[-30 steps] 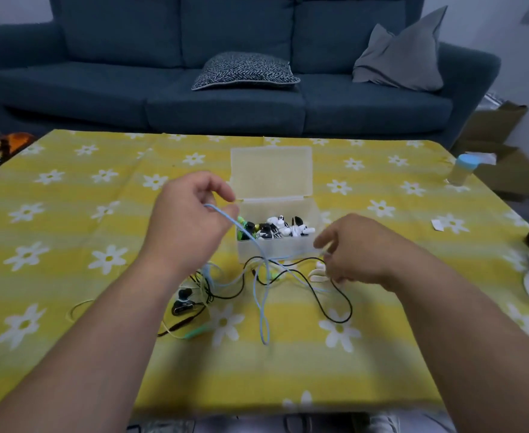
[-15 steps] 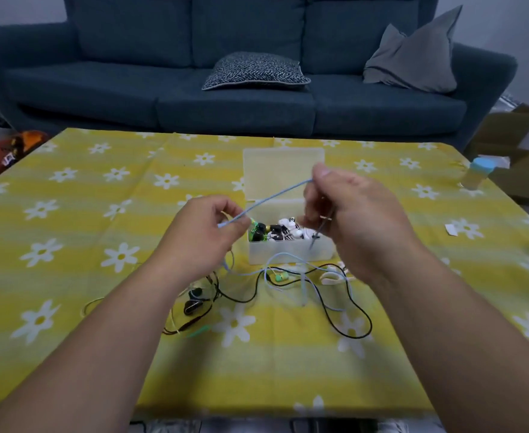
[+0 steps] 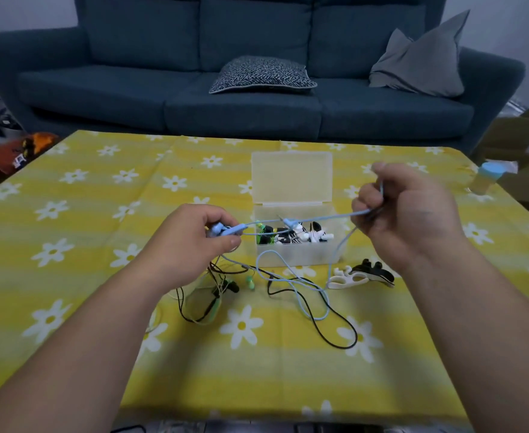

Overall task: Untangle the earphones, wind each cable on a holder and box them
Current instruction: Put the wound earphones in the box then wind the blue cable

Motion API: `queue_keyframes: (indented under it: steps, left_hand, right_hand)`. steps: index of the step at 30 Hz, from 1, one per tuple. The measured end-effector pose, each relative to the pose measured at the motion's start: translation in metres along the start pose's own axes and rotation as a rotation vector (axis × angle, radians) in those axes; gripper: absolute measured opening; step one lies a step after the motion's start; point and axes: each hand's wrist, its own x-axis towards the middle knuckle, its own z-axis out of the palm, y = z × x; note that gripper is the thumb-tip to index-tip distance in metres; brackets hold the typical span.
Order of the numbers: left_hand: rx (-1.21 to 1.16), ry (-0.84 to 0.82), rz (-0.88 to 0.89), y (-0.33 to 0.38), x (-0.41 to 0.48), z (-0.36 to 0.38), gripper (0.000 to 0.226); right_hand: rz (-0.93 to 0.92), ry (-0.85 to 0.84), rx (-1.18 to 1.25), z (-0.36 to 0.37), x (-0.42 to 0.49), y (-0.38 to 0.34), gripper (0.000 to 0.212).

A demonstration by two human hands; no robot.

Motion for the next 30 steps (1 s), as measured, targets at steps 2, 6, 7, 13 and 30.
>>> queue_keyframes:
  steps: [2, 6, 7, 13, 30]
  left_hand:
    - [-0.082, -0.015, -0.001, 0.001, -0.001, -0.001, 0.006]
    - [-0.206, -0.053, -0.015, 0.004, -0.003, -0.003, 0.008]
    - [-0.231, -0.063, -0.020, 0.005, -0.003, -0.003, 0.008]
    - [-0.320, -0.136, -0.038, 0.013, -0.003, 0.006, 0.007]
    - [0.613, 0.140, -0.562, -0.039, 0.011, -0.023, 0.035]
  right_hand:
    - [0.018, 0.033, -0.366, -0.004, 0.002, 0.006, 0.019]
    - [0.053, -0.071, -0.609, -0.001, -0.003, 0.015, 0.021]
    - [0.059, -0.101, -0.603, 0.001, -0.005, 0.015, 0.021]
    - [0.089, -0.306, -0.561, 0.009, -0.013, 0.020, 0.020]
    - [-0.221, 0.272, -1.231, -0.046, 0.016, -0.016, 0.024]
